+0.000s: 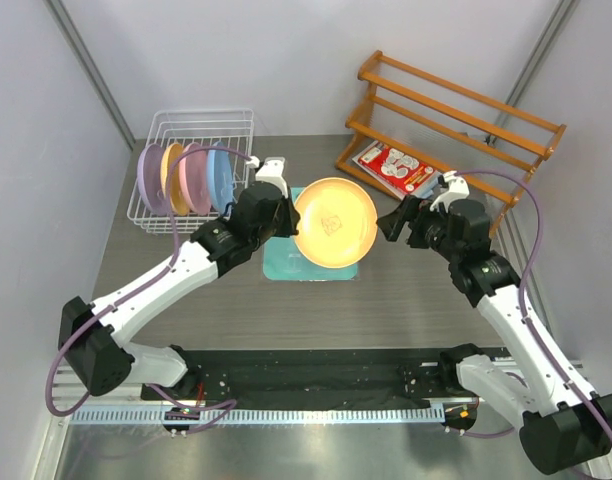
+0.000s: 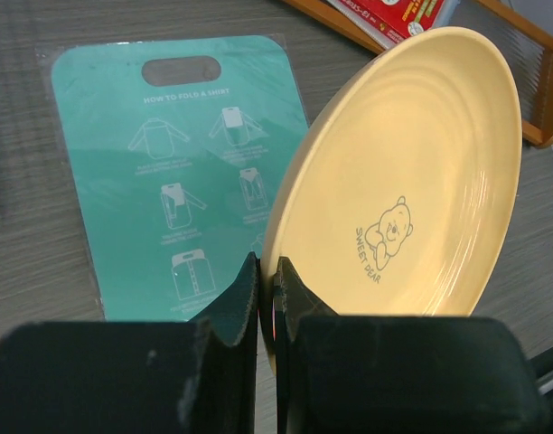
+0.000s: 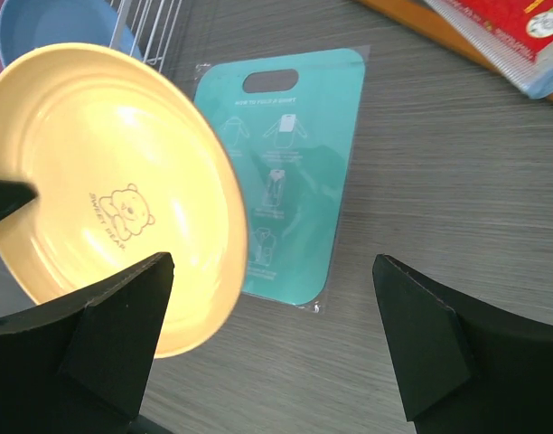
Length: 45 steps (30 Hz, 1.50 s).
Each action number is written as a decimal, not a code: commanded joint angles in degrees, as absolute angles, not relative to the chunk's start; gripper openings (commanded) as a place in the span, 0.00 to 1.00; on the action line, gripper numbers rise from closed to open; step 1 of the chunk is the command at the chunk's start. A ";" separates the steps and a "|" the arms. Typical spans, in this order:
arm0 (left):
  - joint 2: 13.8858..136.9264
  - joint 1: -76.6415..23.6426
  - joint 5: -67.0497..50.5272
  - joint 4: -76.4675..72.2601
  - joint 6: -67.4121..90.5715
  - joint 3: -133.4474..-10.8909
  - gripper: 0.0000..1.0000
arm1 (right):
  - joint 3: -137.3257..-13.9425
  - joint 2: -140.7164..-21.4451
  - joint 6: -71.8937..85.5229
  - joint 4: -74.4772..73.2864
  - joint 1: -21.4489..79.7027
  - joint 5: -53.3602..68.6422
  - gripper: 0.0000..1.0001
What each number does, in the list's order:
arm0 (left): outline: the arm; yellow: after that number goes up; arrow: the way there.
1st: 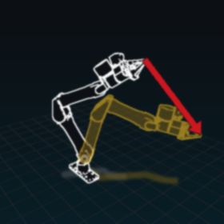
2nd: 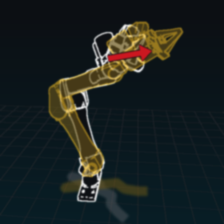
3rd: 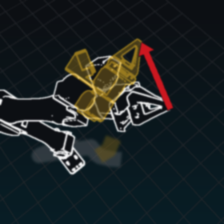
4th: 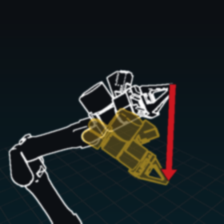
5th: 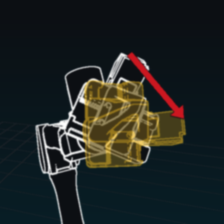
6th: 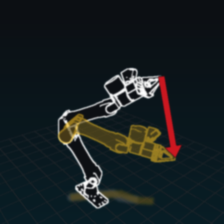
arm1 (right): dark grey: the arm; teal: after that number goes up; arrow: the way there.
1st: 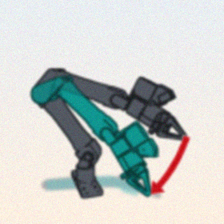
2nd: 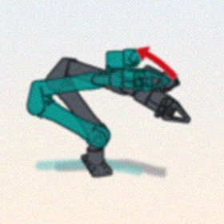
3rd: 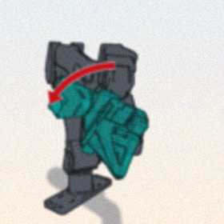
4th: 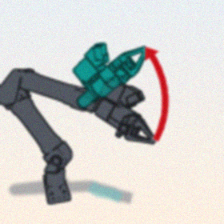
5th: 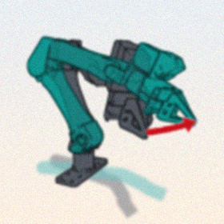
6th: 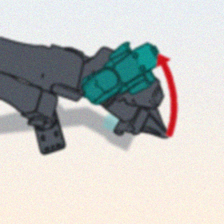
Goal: Unload the plates from the dish rack
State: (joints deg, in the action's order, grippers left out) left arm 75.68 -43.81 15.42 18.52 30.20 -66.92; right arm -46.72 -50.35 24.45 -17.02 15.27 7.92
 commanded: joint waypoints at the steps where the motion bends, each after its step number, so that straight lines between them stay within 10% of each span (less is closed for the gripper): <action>1: 76.20 -43.95 12.48 12.75 33.22 -67.41 0.00 | -45.88 -52.11 26.46 -12.48 16.43 12.30 0.98; 8: 75.85 -43.95 11.60 11.95 33.05 -67.41 0.00 | -44.39 -58.35 27.42 -7.40 16.96 15.20 0.89; 14: 76.46 -43.95 10.11 11.16 32.96 -67.15 0.00 | -43.51 -59.94 27.51 -5.36 16.96 15.22 0.24; 16: 76.47 -43.95 10.02 10.37 32.87 -66.45 0.14 | -43.33 -59.07 27.60 -5.80 16.96 13.89 0.01; 20: 75.68 -43.95 14.58 11.24 31.73 -65.83 0.98 | -43.42 -55.82 27.42 -10.09 16.79 3.04 0.01; 29: 73.39 -43.16 38.73 15.82 19.53 -66.27 0.99 | -44.74 -55.64 30.40 -28.39 13.01 -12.91 0.01; 45: 72.51 -23.03 30.77 18.81 19.51 -67.50 0.99 | -36.40 -58.97 36.91 -28.83 8.26 -16.35 0.01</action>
